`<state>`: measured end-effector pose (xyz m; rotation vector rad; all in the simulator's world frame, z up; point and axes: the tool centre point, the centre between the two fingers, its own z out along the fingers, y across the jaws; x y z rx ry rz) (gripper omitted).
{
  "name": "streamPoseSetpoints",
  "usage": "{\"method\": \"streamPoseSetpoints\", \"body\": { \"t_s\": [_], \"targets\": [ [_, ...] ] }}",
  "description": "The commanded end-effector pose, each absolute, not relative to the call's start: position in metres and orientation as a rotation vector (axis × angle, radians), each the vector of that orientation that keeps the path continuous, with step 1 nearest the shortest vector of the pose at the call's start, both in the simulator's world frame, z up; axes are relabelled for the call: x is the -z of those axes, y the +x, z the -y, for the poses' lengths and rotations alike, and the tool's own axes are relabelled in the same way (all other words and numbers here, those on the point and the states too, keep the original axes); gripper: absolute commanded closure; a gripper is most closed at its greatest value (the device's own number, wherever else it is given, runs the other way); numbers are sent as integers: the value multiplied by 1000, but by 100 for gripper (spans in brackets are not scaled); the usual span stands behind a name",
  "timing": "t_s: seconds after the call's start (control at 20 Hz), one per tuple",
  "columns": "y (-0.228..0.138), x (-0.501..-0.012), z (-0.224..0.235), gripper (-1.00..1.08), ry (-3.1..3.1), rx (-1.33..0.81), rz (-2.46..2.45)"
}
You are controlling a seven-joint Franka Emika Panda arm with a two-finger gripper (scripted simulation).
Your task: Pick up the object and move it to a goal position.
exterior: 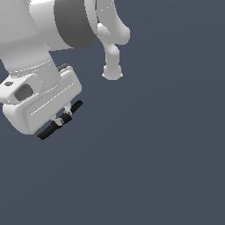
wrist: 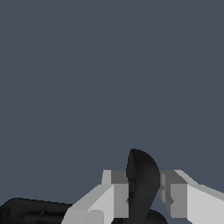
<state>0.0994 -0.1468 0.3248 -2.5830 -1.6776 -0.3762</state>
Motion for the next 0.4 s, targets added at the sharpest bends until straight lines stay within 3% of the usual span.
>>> {"method": "streamPoseSetpoints", "body": {
  "t_s": [0.0, 0.35],
  "targets": [
    [97, -335, 149, 108, -2583, 378, 1680],
    [99, -333, 149, 108, -2583, 379, 1679]
  ]
}}
